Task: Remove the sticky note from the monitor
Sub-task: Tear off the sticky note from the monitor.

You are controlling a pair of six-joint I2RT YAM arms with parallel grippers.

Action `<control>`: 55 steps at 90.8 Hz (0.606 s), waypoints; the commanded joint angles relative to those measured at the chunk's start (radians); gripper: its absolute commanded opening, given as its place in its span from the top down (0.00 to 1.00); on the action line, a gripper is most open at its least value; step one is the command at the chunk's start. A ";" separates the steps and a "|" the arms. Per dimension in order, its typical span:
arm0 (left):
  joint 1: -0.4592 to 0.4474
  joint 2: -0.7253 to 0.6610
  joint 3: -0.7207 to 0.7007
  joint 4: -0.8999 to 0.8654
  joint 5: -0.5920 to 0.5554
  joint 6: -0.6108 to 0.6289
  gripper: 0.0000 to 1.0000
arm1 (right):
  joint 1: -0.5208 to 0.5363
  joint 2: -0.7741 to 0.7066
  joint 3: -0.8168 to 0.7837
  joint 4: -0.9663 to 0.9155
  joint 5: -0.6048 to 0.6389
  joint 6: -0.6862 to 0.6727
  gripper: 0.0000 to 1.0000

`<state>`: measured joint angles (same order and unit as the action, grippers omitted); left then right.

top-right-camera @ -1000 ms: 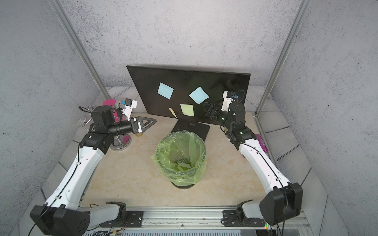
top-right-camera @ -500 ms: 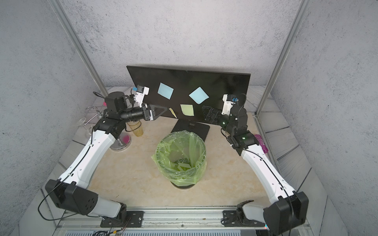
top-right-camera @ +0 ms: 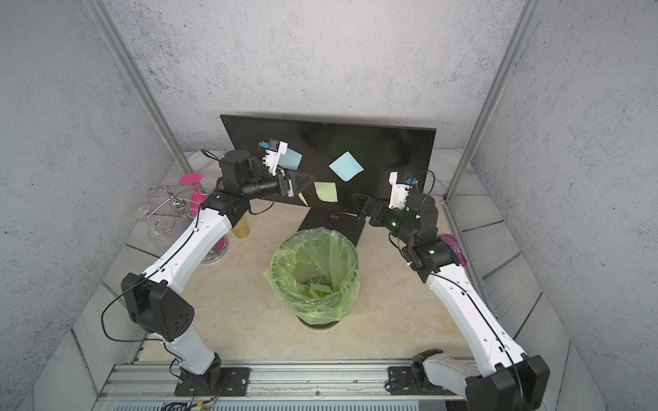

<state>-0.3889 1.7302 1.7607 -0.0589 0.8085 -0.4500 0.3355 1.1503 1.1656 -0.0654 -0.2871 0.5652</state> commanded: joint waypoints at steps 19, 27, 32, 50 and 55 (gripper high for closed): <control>-0.054 0.089 0.094 0.110 -0.078 -0.036 0.29 | 0.008 -0.091 -0.041 -0.061 -0.035 -0.032 0.01; -0.068 0.115 0.123 0.111 -0.093 -0.036 0.30 | 0.008 -0.109 -0.046 -0.078 -0.037 -0.040 0.01; -0.076 0.132 0.142 0.112 -0.101 -0.036 0.31 | 0.009 -0.119 -0.049 -0.086 -0.039 -0.042 0.01; -0.089 0.193 0.198 0.109 -0.124 -0.048 0.33 | 0.007 -0.146 -0.062 -0.097 -0.052 -0.044 0.01; -0.092 0.200 0.202 0.116 -0.124 -0.053 0.34 | 0.006 -0.150 -0.062 -0.101 -0.056 -0.045 0.01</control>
<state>-0.4736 1.9114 1.9263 0.0196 0.6987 -0.4938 0.3374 1.0210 1.1149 -0.1505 -0.3206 0.5388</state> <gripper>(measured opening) 0.664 0.994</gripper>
